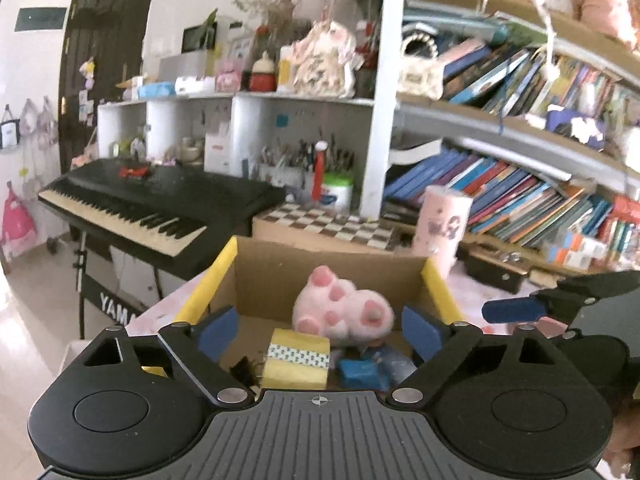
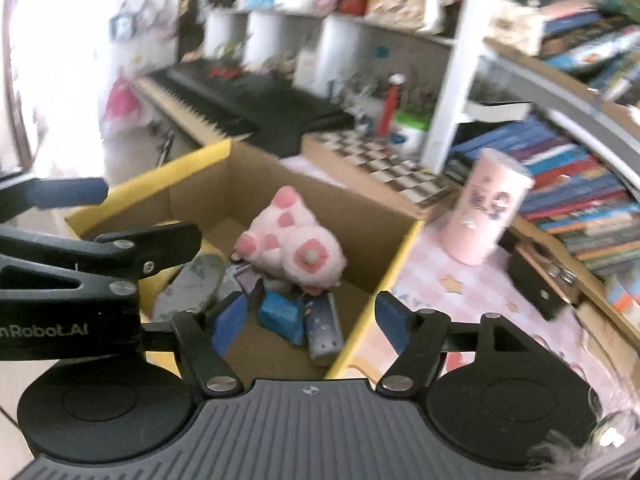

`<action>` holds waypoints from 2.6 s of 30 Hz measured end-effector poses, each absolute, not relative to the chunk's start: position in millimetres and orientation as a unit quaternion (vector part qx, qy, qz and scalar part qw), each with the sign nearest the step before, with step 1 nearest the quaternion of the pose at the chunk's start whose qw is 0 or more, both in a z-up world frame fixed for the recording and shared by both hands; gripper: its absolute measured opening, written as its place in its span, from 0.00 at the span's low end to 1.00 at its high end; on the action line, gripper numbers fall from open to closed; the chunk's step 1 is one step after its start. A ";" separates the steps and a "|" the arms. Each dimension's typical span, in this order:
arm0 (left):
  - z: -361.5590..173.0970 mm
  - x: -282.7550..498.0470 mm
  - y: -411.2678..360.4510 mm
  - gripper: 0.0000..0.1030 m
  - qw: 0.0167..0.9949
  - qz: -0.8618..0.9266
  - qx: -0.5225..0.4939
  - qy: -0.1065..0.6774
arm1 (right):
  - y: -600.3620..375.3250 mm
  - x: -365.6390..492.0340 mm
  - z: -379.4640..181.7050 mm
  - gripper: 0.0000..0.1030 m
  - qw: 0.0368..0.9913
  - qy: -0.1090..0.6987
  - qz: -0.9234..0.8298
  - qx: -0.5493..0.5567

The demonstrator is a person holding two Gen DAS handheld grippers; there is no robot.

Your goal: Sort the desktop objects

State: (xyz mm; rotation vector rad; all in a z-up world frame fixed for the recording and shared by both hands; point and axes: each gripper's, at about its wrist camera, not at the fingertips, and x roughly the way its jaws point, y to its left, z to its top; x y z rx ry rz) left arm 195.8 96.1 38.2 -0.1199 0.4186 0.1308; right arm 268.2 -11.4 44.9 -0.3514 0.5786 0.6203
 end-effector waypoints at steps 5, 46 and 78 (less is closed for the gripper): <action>43.1 167.3 88.8 0.96 0.978 0.053 -0.059 0.193 | -33.4 232.0 51.0 0.67 0.922 0.259 0.254 -0.136; 4.5 8.7 41.2 1.00 0.973 -0.014 -0.010 0.229 | -137.1 6.3 6.0 0.92 0.964 0.266 0.015 -0.017; -0.8 2.0 25.7 1.00 0.966 -0.027 0.004 0.255 | -151.3 -5.6 2.7 1.00 0.960 0.280 0.000 -0.008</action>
